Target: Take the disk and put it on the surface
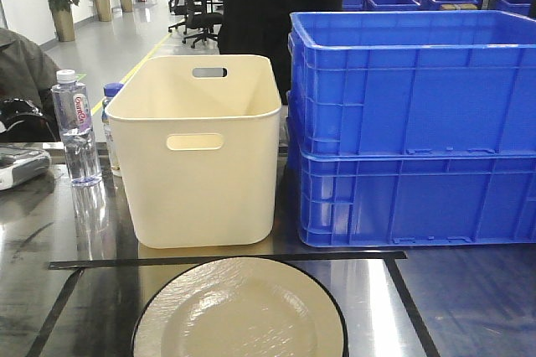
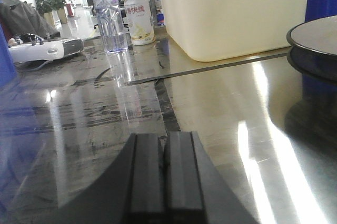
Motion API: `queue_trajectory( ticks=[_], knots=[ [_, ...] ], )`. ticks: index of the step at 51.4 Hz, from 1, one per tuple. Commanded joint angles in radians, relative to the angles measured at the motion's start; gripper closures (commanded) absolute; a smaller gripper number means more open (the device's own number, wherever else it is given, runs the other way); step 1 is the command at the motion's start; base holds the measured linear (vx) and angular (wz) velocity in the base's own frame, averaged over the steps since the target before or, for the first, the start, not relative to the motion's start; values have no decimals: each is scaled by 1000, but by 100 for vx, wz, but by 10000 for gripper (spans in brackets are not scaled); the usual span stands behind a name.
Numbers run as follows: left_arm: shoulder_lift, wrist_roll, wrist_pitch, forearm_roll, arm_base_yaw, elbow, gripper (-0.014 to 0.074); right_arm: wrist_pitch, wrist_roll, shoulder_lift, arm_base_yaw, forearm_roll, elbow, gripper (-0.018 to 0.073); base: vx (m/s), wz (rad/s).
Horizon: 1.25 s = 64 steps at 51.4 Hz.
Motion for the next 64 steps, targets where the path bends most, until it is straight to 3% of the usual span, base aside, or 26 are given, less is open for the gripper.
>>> queue_trajectory(
  ticks=[1,8,10,64],
  knots=[
    [-12,-10,-83,1,-2,13,604,-77,83,-78,-3,-90,67,568,0,0],
    [-12,-10,-83,1,-2,13,604,-61,129,-236,-3,-105,175,568,0,0],
    [-12,-10,-83,1,-2,13,604,5,137,-282,-4,-109,173,568,0,0],
    [-12,-10,-80,1,-2,13,604,20,148,-273,-3,-120,171,568,0,0]
  ],
)
